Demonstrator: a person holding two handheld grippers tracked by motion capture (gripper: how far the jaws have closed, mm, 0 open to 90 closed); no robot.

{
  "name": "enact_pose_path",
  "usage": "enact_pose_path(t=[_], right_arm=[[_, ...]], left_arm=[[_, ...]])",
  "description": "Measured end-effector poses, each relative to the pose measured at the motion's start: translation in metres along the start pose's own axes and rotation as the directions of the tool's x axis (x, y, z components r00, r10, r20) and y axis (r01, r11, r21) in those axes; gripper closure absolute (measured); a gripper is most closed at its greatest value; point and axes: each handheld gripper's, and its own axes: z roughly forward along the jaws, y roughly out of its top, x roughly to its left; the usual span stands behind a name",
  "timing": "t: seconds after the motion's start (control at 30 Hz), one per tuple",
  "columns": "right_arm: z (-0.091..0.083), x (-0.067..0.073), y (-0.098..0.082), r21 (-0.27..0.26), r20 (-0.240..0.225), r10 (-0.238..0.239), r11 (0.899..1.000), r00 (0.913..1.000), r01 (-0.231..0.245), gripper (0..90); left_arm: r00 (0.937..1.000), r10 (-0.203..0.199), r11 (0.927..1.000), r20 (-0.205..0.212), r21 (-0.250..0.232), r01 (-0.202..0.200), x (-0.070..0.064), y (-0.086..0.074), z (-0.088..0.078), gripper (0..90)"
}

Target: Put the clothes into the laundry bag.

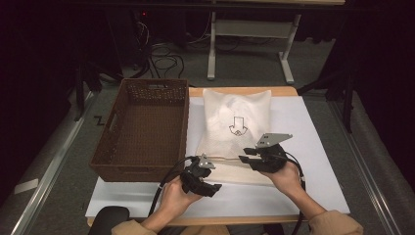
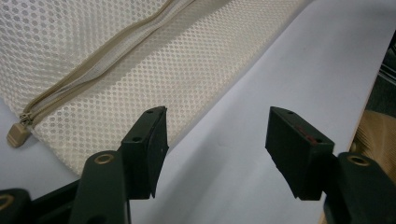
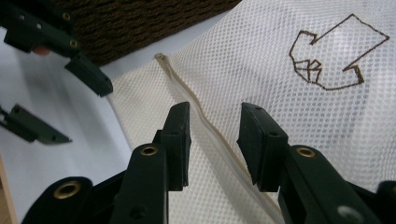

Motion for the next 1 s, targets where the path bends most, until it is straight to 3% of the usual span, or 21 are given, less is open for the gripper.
enact_pose_path(t=[0.3, 0.43, 0.63, 1.0], right_arm=[[-0.020, 0.000, -0.020, -0.047, -0.001, 0.040, 0.998, 0.9992, -0.040, 61.3], [-0.029, 0.000, -0.030, -0.067, -0.011, 0.079, 0.995, 0.9968, -0.079, 59.4], [-0.038, 0.000, -0.046, -0.080, 0.006, 0.097, 0.992, 0.9953, -0.096, 58.2], [-0.035, 0.003, -0.062, -0.083, 0.006, 0.125, 0.989, 0.9921, -0.124, 56.4]], left_arm=[[1.0000, -0.006, 0.9999, -0.001, -0.015, 0.006, 0.003, 0.001, -0.007, 39.1], [1.0000, -0.004, 0.9998, 0.001, -0.020, 0.004, 0.002, 0.000, -0.008, 39.1], [0.9999, -0.010, 0.9995, 0.003, -0.030, 0.010, 0.003, -0.002, -0.011, 39.1], [0.9999, -0.016, 0.9992, -0.001, -0.036, 0.016, 0.004, -0.006, -0.011, 39.1]])
